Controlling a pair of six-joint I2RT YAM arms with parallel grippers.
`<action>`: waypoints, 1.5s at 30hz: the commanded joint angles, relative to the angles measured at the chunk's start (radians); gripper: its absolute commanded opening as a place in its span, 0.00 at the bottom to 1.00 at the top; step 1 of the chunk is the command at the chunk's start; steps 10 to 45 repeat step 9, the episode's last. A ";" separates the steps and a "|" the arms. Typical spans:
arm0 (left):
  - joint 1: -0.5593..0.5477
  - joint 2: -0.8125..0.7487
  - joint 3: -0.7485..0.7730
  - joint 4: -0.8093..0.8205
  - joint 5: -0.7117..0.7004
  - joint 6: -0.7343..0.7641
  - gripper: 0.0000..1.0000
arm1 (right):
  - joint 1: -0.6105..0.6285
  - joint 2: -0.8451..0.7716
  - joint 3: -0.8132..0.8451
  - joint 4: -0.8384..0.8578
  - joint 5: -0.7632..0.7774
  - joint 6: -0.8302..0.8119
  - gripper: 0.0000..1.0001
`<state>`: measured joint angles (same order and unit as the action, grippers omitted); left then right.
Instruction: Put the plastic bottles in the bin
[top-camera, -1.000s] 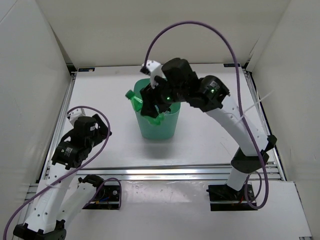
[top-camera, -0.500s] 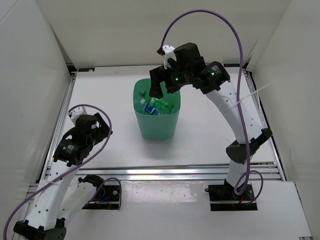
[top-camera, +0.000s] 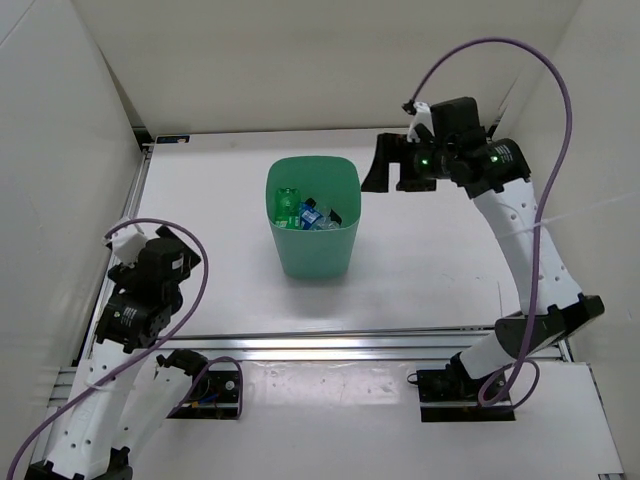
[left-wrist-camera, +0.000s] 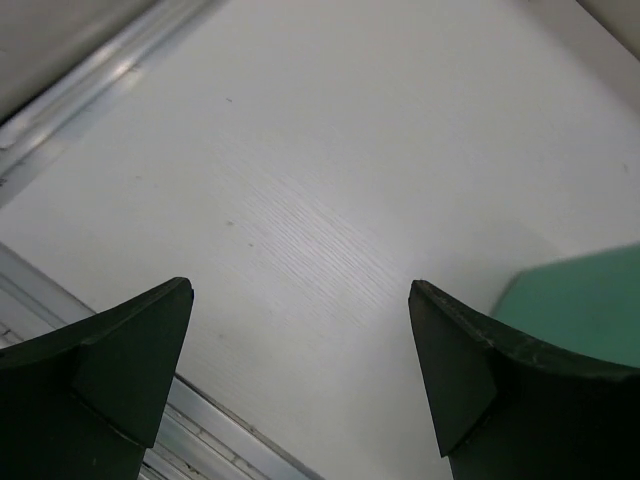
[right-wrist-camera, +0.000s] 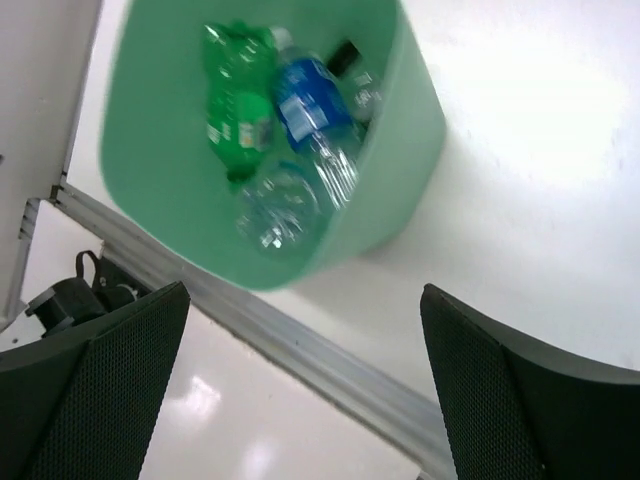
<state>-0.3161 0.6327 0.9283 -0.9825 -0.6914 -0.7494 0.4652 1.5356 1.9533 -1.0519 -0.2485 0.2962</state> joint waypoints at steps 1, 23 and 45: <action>0.005 0.010 0.004 -0.057 -0.259 -0.071 1.00 | -0.075 -0.074 -0.102 -0.003 -0.136 0.024 1.00; 0.005 0.039 -0.072 -0.151 -0.483 -0.212 1.00 | -0.178 -0.232 -0.277 0.006 0.075 -0.023 1.00; 0.005 0.039 -0.072 -0.151 -0.483 -0.212 1.00 | -0.178 -0.232 -0.277 0.006 0.075 -0.023 1.00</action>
